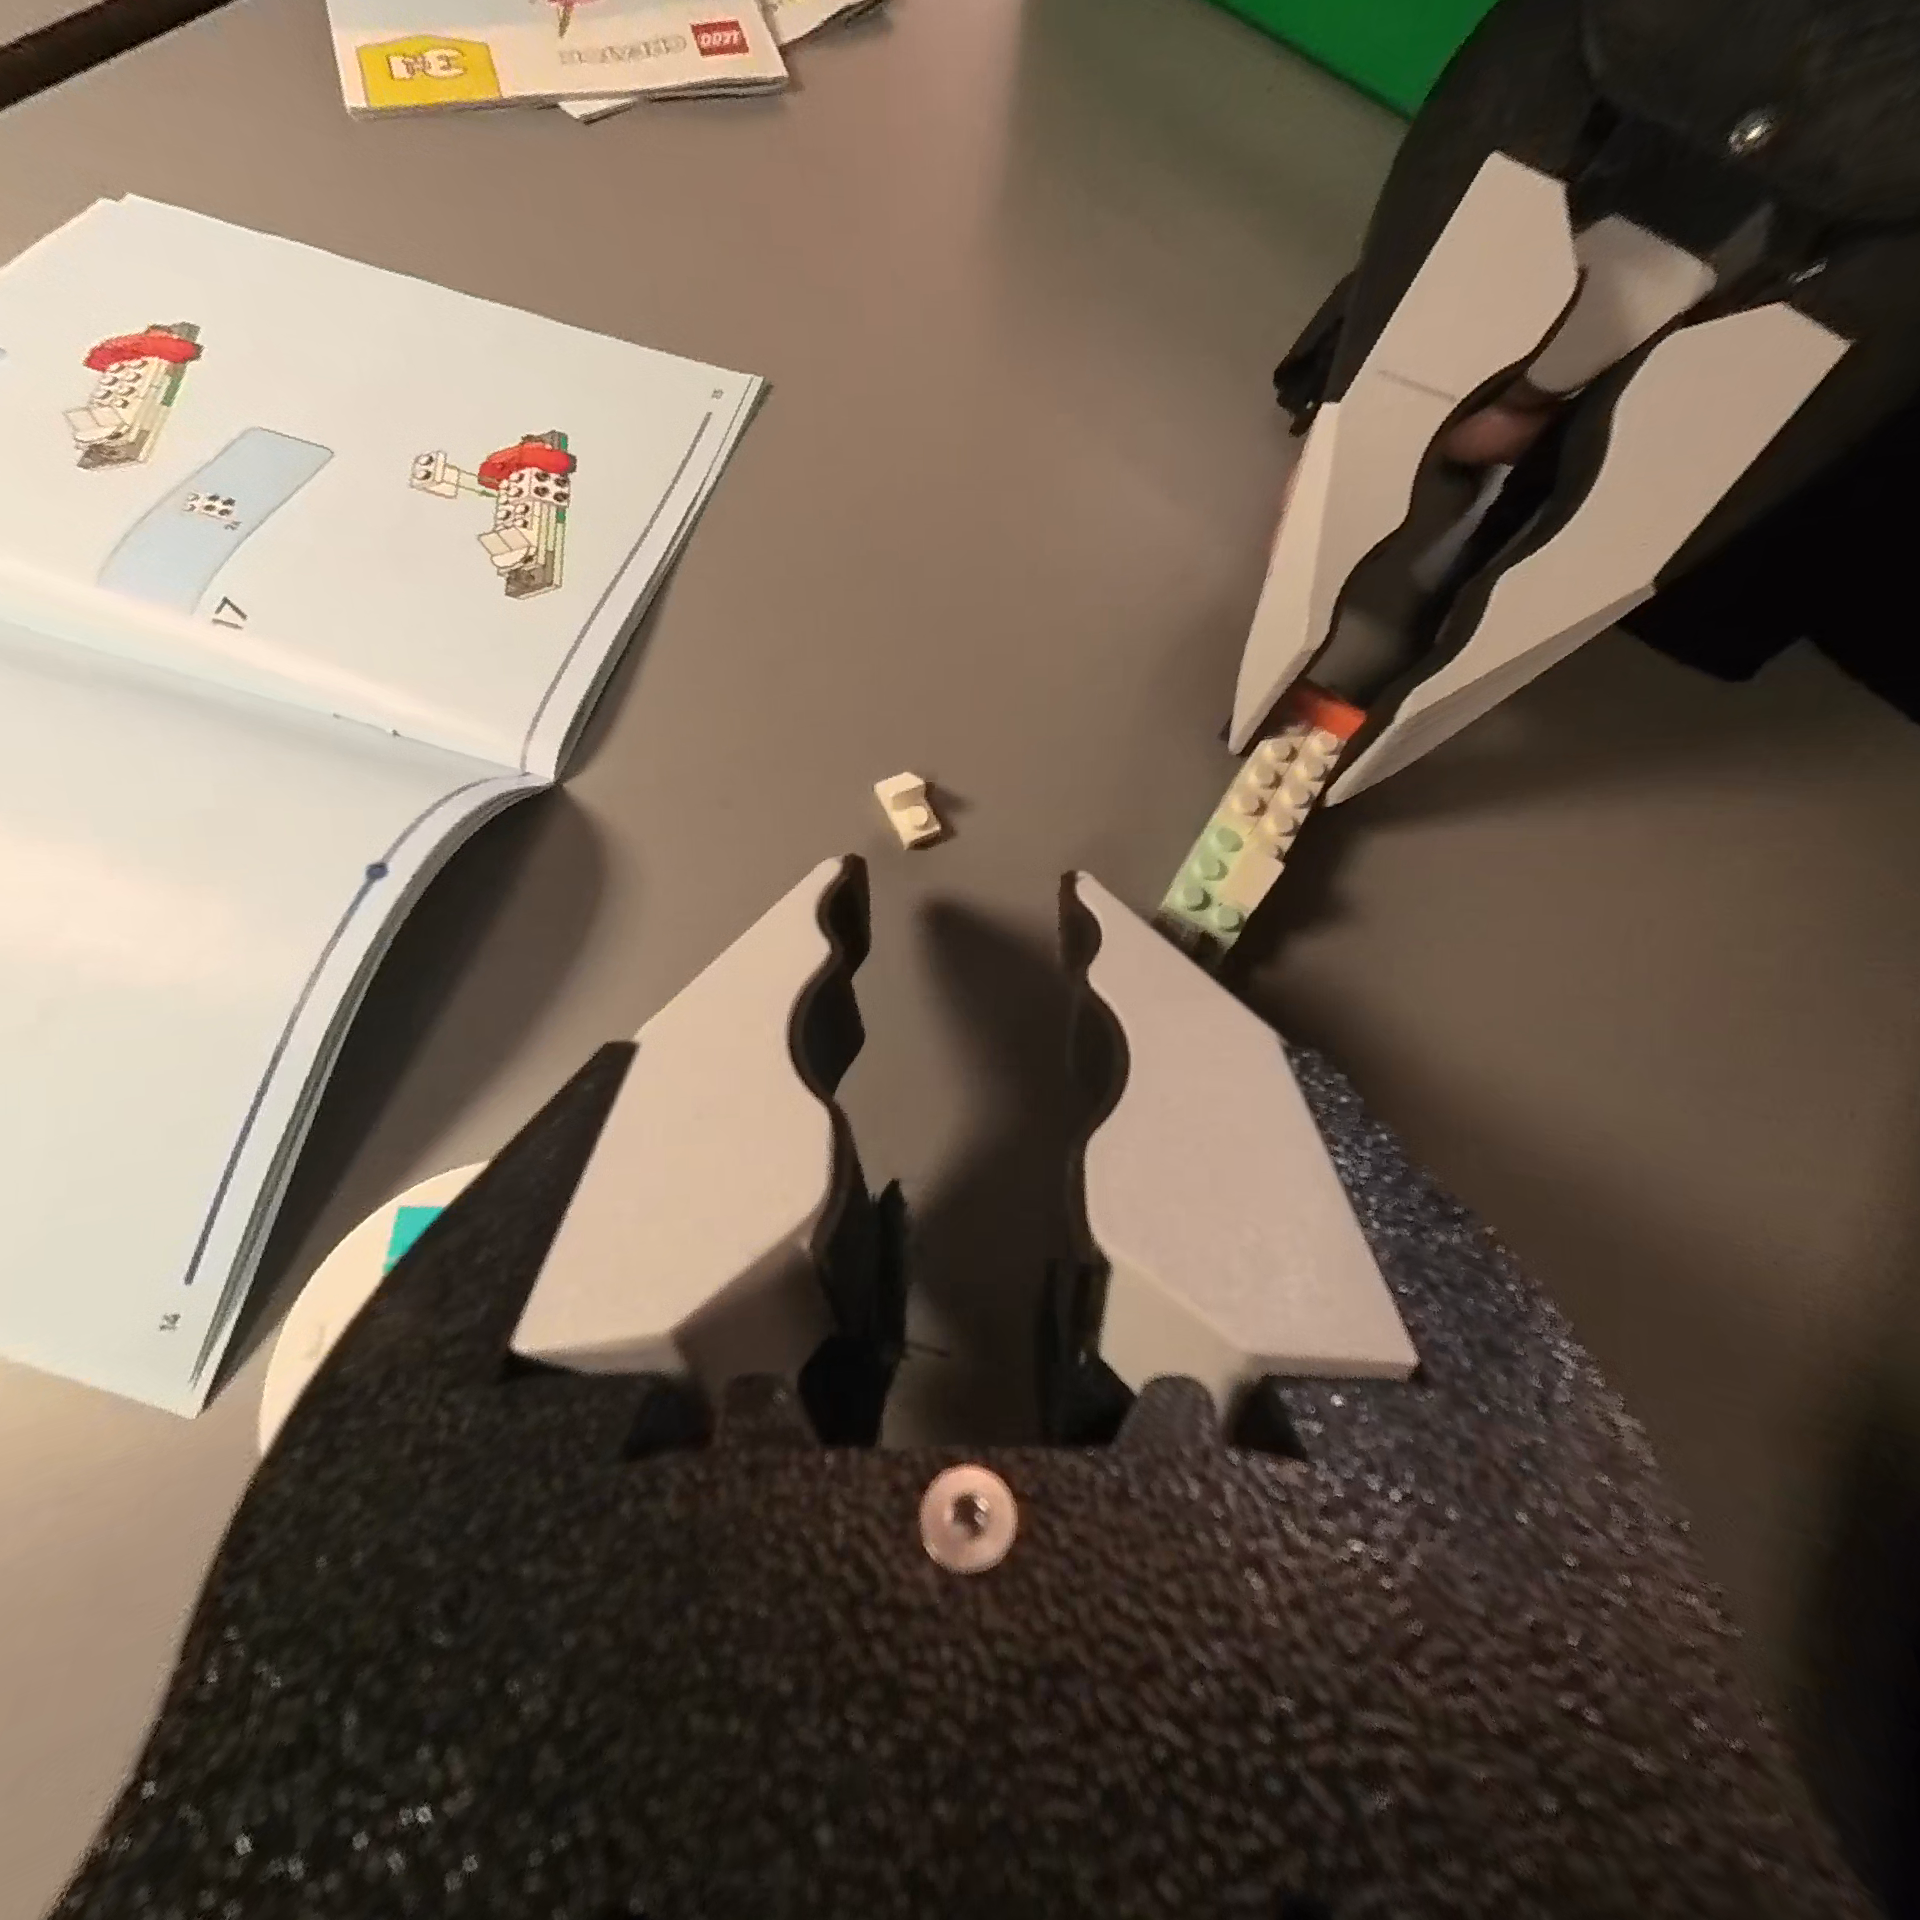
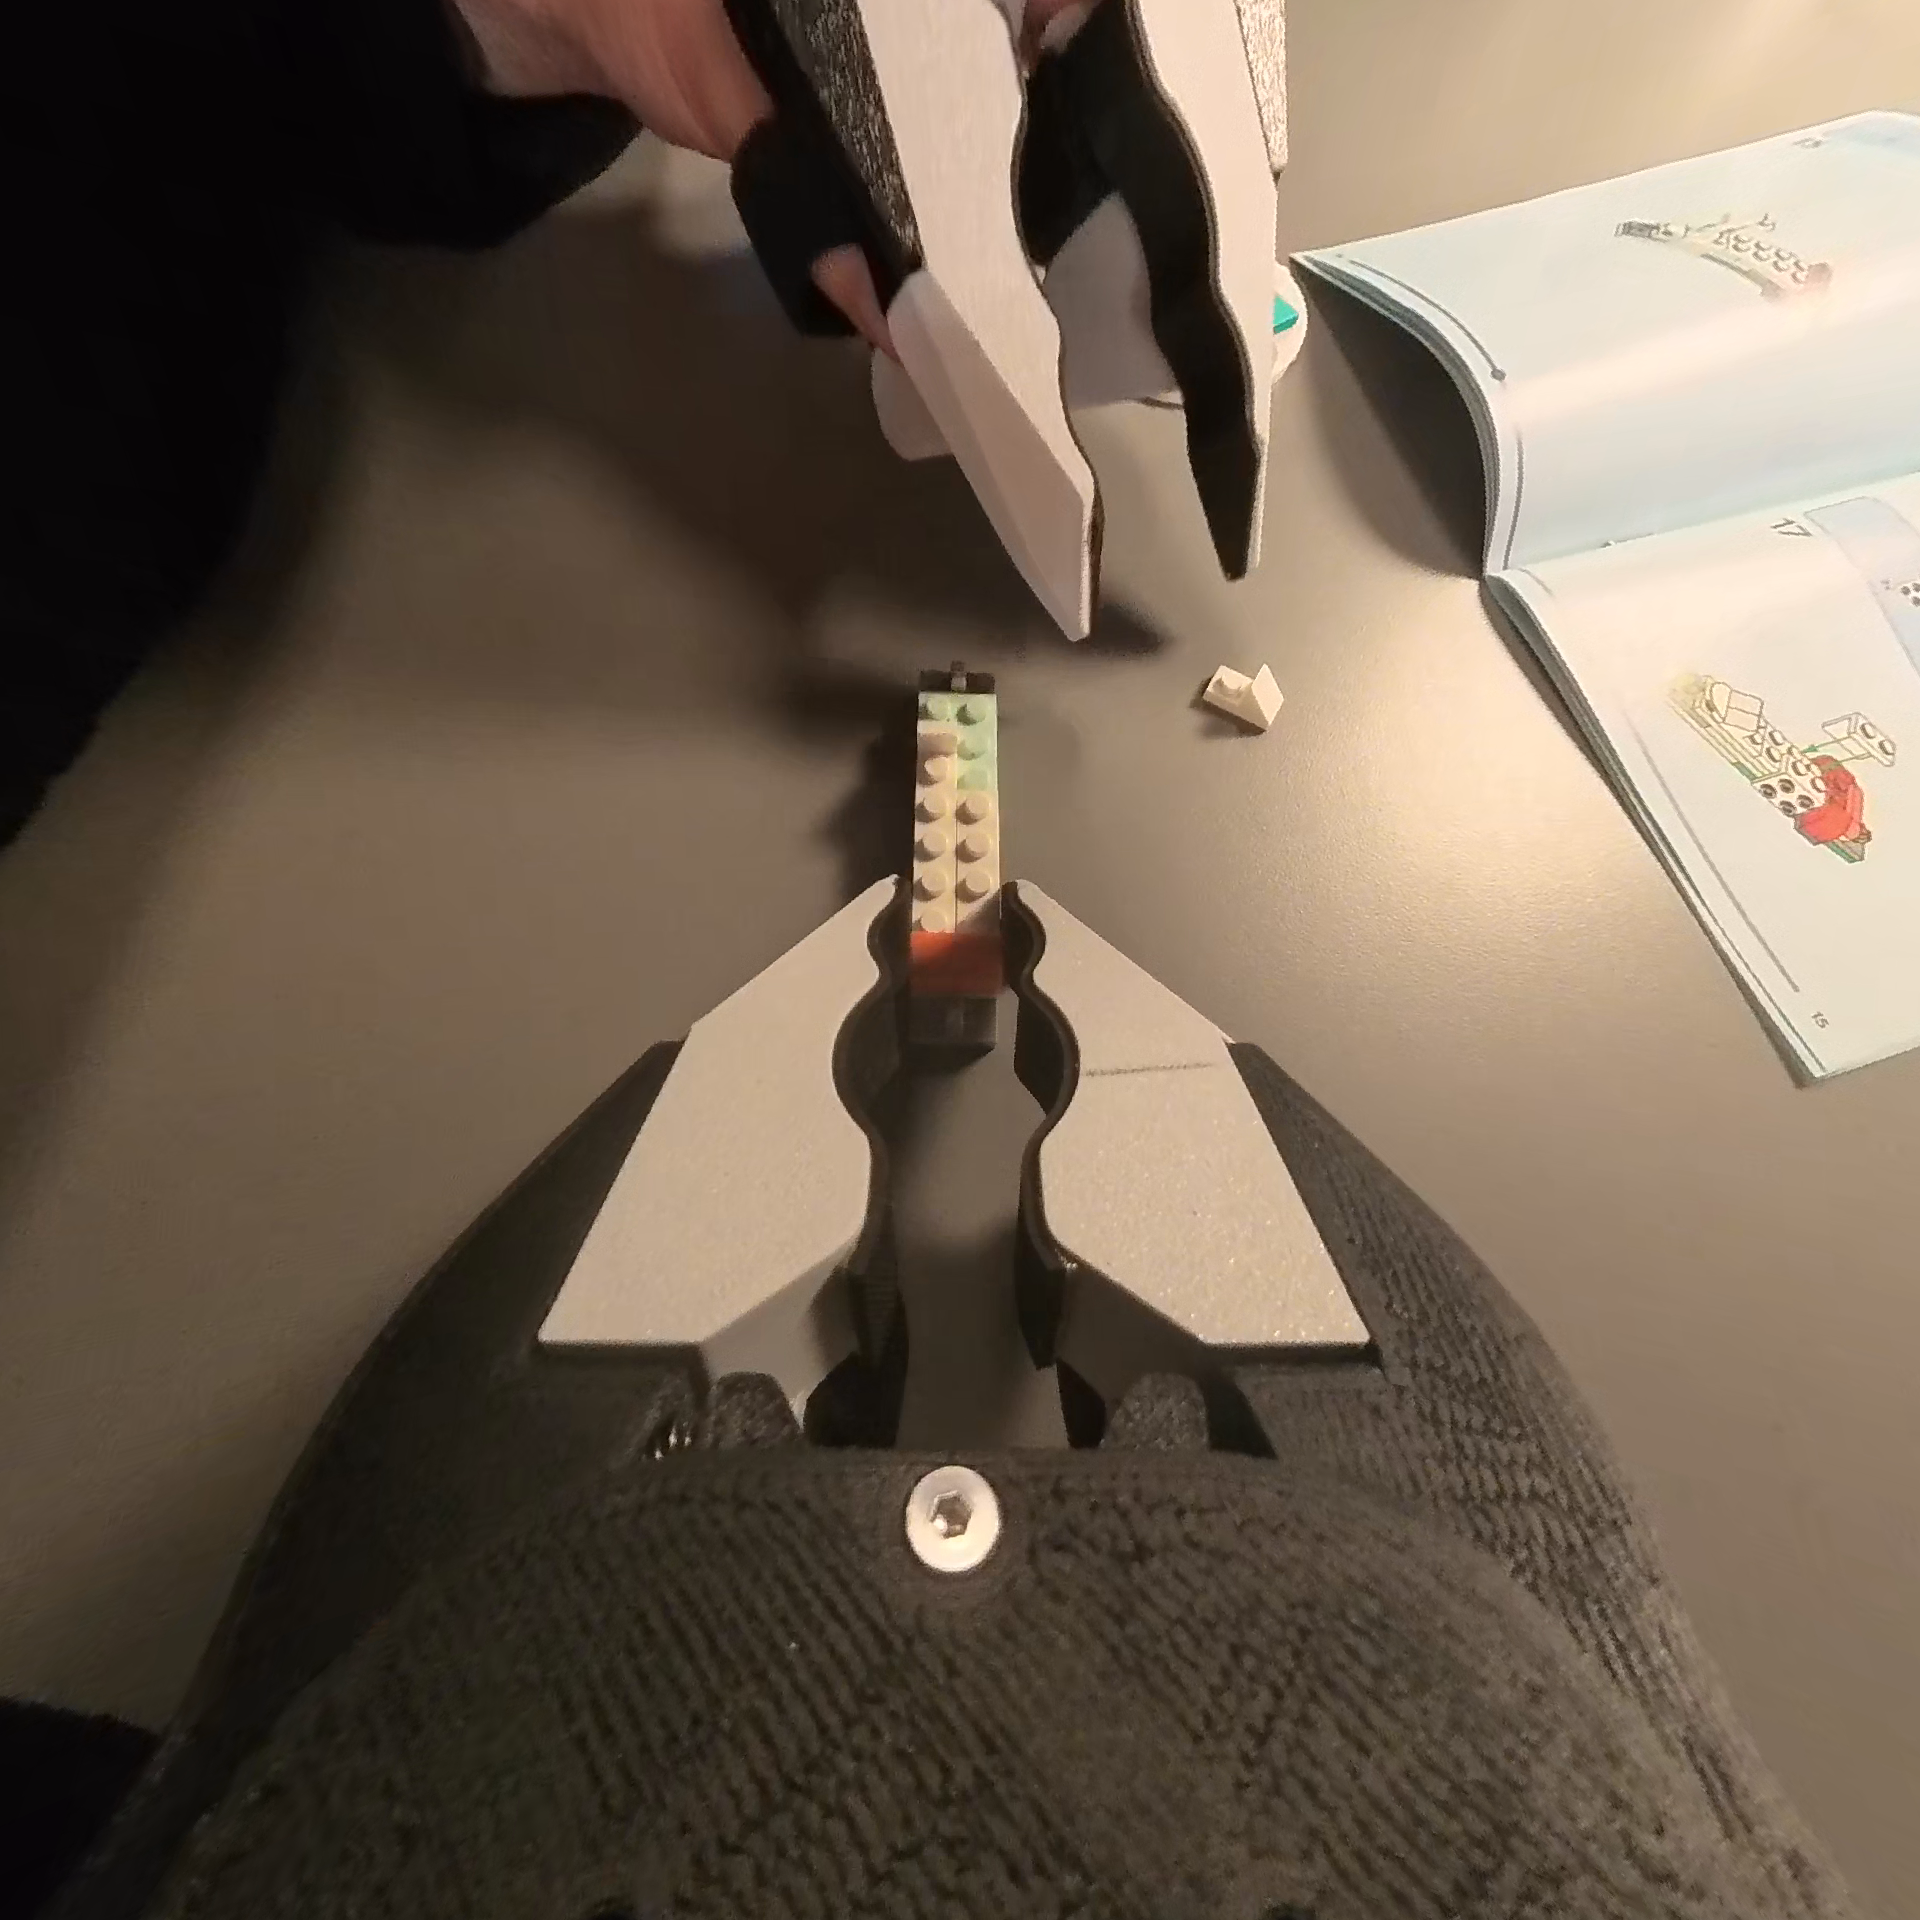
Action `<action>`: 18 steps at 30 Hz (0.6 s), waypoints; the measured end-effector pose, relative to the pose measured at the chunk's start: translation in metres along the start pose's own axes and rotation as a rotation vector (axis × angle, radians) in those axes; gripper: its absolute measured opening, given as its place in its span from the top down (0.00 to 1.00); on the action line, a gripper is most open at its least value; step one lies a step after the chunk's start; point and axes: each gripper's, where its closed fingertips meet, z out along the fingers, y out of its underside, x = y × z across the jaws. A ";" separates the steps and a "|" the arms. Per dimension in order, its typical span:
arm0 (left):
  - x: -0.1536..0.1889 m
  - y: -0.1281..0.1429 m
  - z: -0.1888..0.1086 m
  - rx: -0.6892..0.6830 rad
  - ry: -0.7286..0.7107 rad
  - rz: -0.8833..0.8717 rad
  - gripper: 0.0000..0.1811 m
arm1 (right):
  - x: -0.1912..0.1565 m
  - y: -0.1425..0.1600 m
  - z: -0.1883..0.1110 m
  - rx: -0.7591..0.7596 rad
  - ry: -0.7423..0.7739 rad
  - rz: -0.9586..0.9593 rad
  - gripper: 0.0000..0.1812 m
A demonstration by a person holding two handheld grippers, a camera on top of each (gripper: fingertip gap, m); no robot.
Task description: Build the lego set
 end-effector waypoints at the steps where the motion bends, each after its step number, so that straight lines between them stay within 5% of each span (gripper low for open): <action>1: 0.001 -0.001 0.000 0.002 0.008 -0.007 0.81 | 0.000 0.000 0.000 0.000 0.000 0.000 0.91; 18: 0.012 0.000 0.015 -0.106 0.122 -0.135 0.81 | 0.000 0.000 0.000 -0.001 0.006 -0.009 0.91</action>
